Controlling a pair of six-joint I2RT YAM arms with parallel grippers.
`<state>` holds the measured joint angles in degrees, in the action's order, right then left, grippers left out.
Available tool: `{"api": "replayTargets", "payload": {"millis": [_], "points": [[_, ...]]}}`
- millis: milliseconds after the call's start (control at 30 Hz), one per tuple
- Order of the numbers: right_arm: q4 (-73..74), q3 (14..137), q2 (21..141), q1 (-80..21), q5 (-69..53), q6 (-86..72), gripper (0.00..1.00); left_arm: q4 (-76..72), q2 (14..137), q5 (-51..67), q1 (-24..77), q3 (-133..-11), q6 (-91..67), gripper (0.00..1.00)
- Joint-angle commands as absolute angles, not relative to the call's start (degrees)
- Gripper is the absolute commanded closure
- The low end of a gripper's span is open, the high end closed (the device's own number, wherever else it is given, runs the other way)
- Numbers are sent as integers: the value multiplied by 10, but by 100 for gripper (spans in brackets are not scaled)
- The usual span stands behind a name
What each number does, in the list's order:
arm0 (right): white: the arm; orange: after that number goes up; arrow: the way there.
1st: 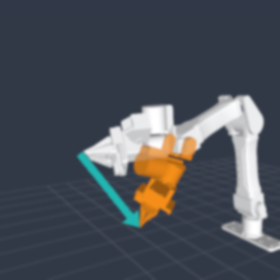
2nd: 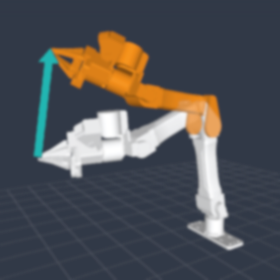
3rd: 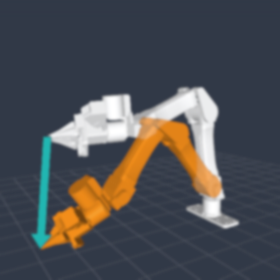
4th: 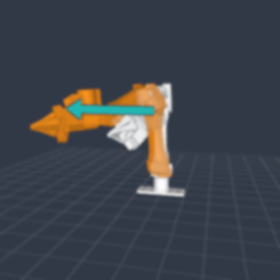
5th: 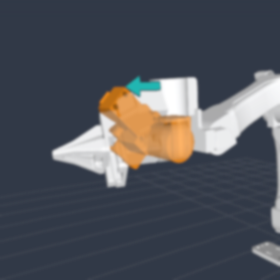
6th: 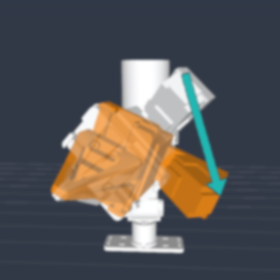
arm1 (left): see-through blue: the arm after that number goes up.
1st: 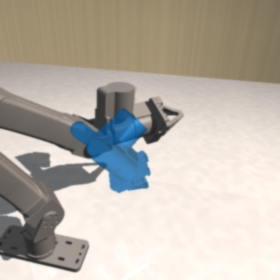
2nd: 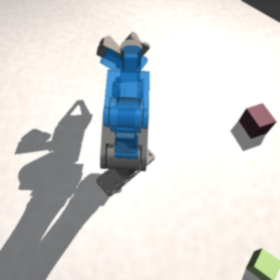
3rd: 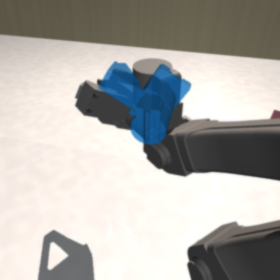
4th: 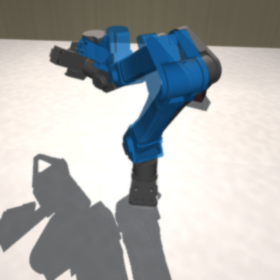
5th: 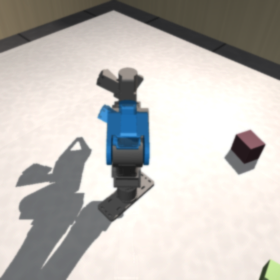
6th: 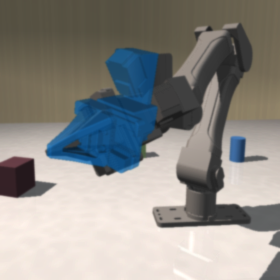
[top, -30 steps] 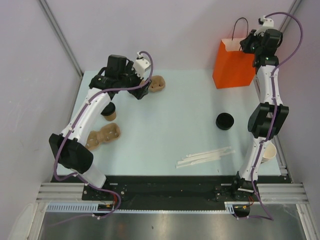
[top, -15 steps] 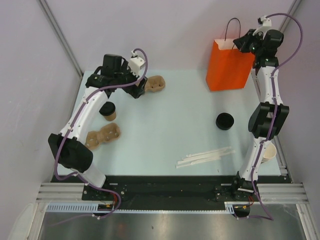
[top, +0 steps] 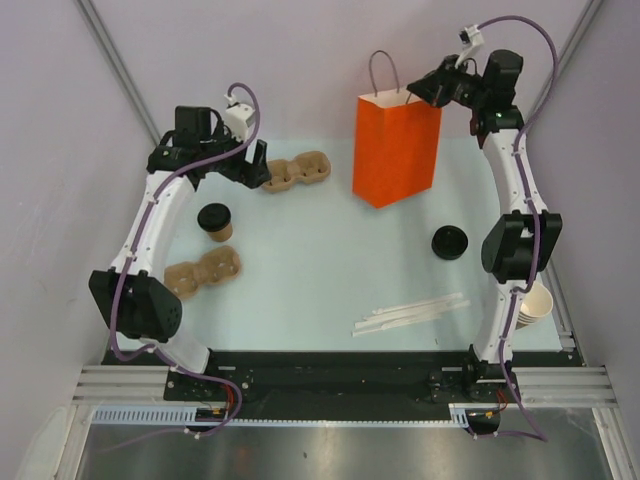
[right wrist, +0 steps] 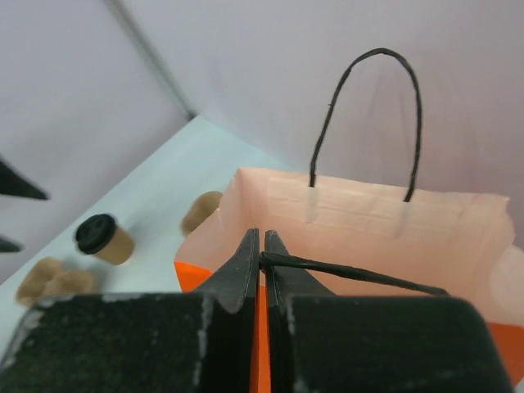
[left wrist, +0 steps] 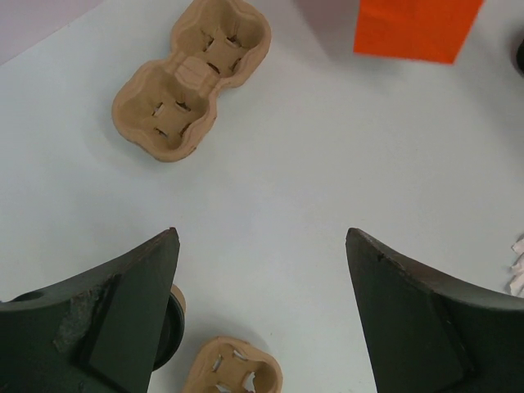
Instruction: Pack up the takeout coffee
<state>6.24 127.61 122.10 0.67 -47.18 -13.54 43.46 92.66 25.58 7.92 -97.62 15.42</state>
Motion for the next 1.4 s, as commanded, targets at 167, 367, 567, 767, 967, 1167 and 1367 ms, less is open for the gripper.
{"api": "replayTargets", "payload": {"millis": [167, 367, 567, 767, 967, 1167, 1367], "points": [[107, 1132, 1044, -93, -567, -137, 100, 370, 824, 328, 5, -916, 100, 12], [101, 988, 953, -153, -621, -132, 100, 341, 782, 363, -52, -860, 68, 12], [176, 906, 900, -194, -670, -59, 100, 333, 766, 382, -65, -823, 59, 13], [367, 880, 847, -206, -691, 135, 100, 322, 754, 392, -65, -800, 53, 15], [494, 889, 820, -179, -686, 208, 43, 322, 758, 401, -65, -798, 52, 15], [592, 978, 828, -128, -619, 253, 25, 340, 765, 412, -65, -807, 68, 14], [657, 1112, 861, -36, -626, 271, 15, 358, 755, 406, -65, -806, 90, 11]]}}
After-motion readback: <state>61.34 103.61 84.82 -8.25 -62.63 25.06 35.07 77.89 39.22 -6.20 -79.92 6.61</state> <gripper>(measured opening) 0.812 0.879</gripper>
